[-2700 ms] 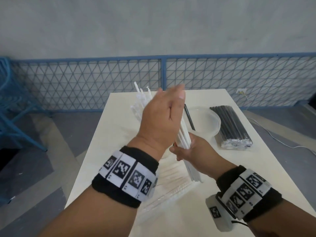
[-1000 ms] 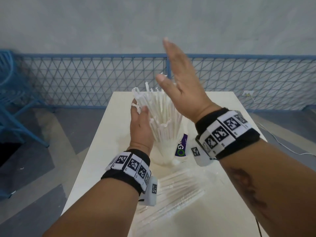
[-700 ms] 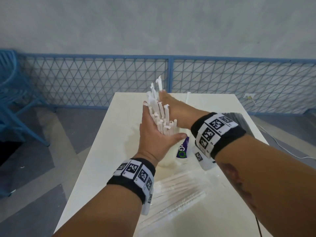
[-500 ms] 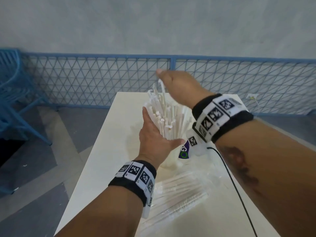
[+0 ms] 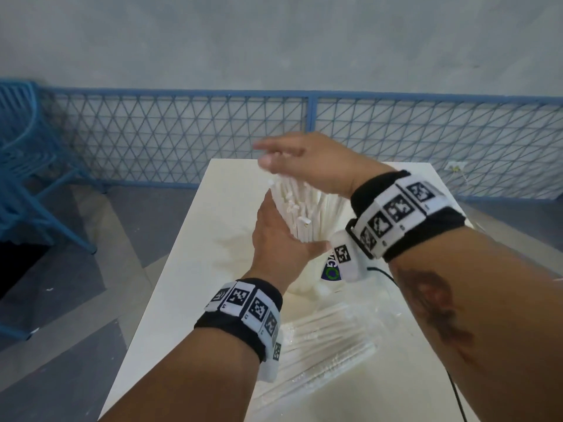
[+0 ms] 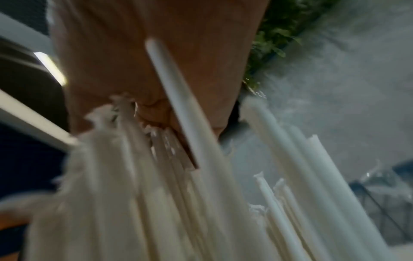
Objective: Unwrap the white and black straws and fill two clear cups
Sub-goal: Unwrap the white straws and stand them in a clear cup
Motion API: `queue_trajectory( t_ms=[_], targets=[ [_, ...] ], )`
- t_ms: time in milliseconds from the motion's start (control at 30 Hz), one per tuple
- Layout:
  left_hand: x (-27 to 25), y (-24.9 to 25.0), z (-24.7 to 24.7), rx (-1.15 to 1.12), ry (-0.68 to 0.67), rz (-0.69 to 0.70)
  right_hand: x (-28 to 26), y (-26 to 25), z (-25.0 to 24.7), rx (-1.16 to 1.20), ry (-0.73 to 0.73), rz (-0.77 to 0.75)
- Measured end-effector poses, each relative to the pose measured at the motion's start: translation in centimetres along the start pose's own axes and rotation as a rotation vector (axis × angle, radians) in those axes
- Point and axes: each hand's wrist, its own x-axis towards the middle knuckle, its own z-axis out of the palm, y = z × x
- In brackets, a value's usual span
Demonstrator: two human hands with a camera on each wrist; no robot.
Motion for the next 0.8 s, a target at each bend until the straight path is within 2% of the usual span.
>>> queue_trajectory(
  t_ms=[67,233,333,433,500,567,600,633,700,767,800],
  targets=[
    [0.0,-0.1,0.0,-0.089,0.025,0.054,-0.7,0.1,1.2,-0.260,0.020,-0.060],
    [0.3,0.2,-0.1,-0.020,0.031,0.061,-1.7,1.9,5.2,-0.294,0.205,-0.062],
    [0.1,0.3,-0.4,0.018,0.066,0.044,-1.6,1.5,5.2,-0.491,0.196,-0.034],
    [-0.4,0.8,-0.6,0.049,0.094,0.040,-1.7,0.0,4.5,-0.600,0.311,-0.119],
    [-0.5,1.2,-0.3,0.113,0.124,0.047,-1.7,-0.1,5.0,-0.651,0.192,-0.098],
    [-0.4,1.3,0.0,0.176,0.110,0.065,-2.0,0.3,5.4,-0.618,-0.007,0.026],
    [-0.4,1.1,0.0,0.133,0.073,0.035,-2.2,0.4,5.1,-0.538,-0.050,0.062],
    [-0.6,0.9,-0.1,0.064,0.045,-0.016,-2.3,0.5,4.4,-0.404,-0.033,0.078],
    [-0.8,0.0,-0.4,-0.022,0.034,-0.094,-2.4,1.4,2.6,-0.097,0.143,0.136],
    [-1.1,-0.7,-0.7,-0.044,0.025,-0.124,-2.3,3.3,0.7,-0.027,0.316,0.228],
    [-1.0,-1.0,-0.7,-0.053,0.019,-0.122,-2.4,4.2,0.1,-0.051,0.335,0.275]
  ],
)
